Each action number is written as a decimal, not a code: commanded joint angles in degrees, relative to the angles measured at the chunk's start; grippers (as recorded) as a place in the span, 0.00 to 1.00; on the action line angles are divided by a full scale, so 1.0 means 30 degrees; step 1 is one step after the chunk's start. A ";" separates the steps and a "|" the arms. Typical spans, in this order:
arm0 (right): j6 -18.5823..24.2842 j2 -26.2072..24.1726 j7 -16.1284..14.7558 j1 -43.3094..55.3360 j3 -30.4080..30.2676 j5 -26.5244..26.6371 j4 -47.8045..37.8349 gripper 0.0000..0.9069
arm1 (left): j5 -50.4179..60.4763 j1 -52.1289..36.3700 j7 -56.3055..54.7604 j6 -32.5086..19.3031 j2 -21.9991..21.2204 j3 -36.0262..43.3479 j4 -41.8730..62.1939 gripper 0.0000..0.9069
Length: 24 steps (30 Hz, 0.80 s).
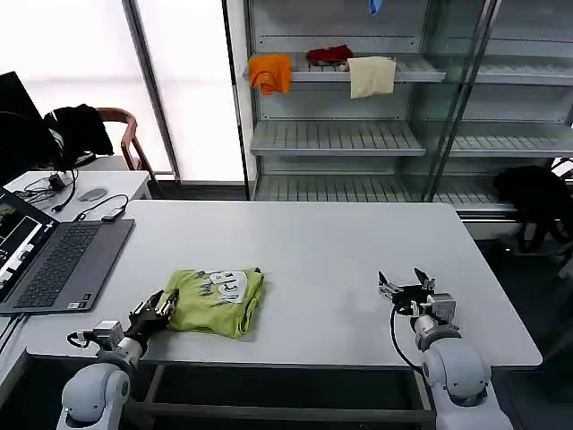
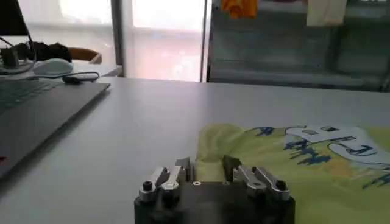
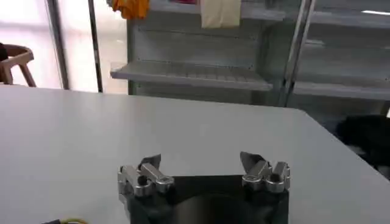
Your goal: Fold and organize the clothes.
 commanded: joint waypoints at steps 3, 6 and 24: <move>-0.0009 0.0084 0.0055 0.0020 -0.0008 -0.0144 0.0043 1.00 | -0.1097 0.0054 0.0557 0.0187 -0.0031 0.0004 -0.0112 0.00; -0.0010 0.0100 0.0084 0.0007 0.0024 -0.0143 0.0120 1.00 | -0.1360 0.0003 0.0555 0.0138 -0.0064 0.0018 -0.0197 0.00; 0.0440 -0.0085 -0.0219 0.0131 0.0205 0.0040 -0.0220 1.00 | 0.6441 -0.0813 0.2809 -0.3132 0.3748 -0.4535 0.0135 0.00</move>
